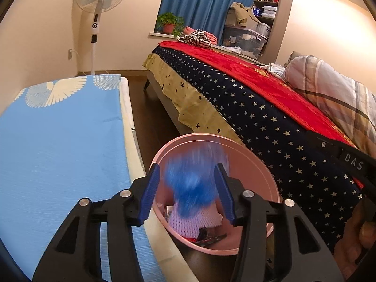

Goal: Collect trash

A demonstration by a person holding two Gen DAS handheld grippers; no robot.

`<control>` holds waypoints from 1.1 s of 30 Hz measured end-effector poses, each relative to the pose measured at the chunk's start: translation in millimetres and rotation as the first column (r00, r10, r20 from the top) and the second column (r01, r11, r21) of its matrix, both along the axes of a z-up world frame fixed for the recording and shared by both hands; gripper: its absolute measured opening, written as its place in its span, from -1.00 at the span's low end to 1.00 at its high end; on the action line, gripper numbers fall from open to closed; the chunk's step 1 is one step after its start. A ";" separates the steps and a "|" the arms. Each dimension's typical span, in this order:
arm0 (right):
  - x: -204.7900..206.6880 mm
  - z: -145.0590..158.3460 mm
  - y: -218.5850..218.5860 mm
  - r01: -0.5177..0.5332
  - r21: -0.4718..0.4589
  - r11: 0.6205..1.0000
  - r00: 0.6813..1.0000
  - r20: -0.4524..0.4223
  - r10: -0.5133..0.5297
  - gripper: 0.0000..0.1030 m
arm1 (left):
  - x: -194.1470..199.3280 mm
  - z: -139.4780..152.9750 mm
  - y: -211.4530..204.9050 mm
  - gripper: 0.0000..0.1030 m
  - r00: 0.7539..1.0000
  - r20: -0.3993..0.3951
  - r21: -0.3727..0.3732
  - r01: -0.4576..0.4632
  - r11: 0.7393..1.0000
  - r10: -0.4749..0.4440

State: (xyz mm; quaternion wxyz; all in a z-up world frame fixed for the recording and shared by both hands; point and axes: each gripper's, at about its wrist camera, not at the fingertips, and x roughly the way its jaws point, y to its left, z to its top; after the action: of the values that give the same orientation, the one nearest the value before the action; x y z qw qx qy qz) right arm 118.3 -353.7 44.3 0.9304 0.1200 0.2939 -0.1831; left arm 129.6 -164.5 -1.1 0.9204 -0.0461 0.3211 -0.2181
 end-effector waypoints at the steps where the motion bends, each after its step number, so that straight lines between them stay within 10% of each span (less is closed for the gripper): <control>1: -2.5 2.6 -0.7 0.014 0.002 1.000 1.000 0.010 -0.014 -0.15 | -1.0 1.8 2.3 -0.08 1.000 0.004 0.005 0.000 1.000 0.000; 11: -24.6 29.1 15.2 -0.002 -0.015 1.000 0.998 0.065 0.003 0.78 | -29.5 32.2 43.5 0.30 0.994 0.084 0.038 -0.079 0.996 0.076; 24: -73.3 50.8 78.4 -0.118 -0.010 0.993 0.990 0.070 0.119 0.90 | -89.7 78.2 106.3 0.85 0.946 0.223 0.083 -0.257 0.963 0.233; 33: -108.4 43.2 125.8 -0.205 -0.068 0.976 0.977 0.036 0.208 0.90 | -149.5 72.5 143.9 0.85 0.924 0.230 0.119 -0.338 0.934 0.305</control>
State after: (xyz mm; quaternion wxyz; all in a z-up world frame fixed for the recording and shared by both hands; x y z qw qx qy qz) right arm 9.8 -227.9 87.5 0.9539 0.0629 0.2785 -0.0920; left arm -19.9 -20.6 71.4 0.9729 -0.0029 0.2273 -0.0416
